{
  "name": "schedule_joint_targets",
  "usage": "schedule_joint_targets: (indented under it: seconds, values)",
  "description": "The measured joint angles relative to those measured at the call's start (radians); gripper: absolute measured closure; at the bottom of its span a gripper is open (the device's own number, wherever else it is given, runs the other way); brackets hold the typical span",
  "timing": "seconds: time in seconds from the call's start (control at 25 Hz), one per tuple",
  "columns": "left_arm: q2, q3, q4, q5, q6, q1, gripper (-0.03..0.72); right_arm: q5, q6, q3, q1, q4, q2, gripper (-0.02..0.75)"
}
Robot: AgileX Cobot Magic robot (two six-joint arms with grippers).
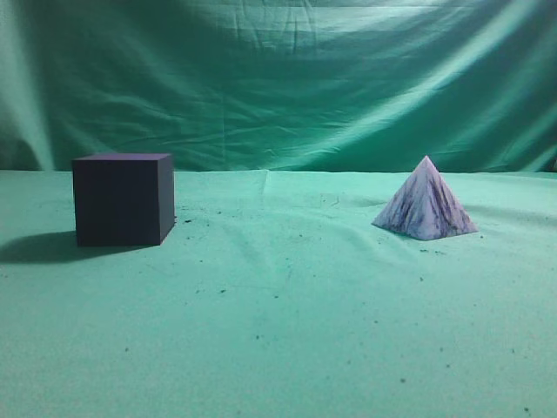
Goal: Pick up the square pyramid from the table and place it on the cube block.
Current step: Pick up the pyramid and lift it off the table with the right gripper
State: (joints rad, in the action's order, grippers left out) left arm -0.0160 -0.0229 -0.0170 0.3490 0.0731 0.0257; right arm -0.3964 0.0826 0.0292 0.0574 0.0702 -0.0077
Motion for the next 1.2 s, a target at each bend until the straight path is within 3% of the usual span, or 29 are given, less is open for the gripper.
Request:
schedule_joint_targets:
  seconds: [0.96, 1.08, 1.2]
  values:
    - [0.0, 0.0, 0.0, 0.0, 0.0, 0.0, 0.688, 0.01, 0.0, 0.0, 0.0, -0.002, 0.0, 0.738]
    - [0.0, 0.0, 0.0, 0.0, 0.0, 0.0, 0.688, 0.131, -0.006, 0.001, 0.0, 0.01, 0.0, 0.738]
    - [0.0, 0.0, 0.0, 0.0, 0.0, 0.0, 0.688, 0.43, -0.038, 0.001, 0.0, 0.087, 0.0, 0.738]
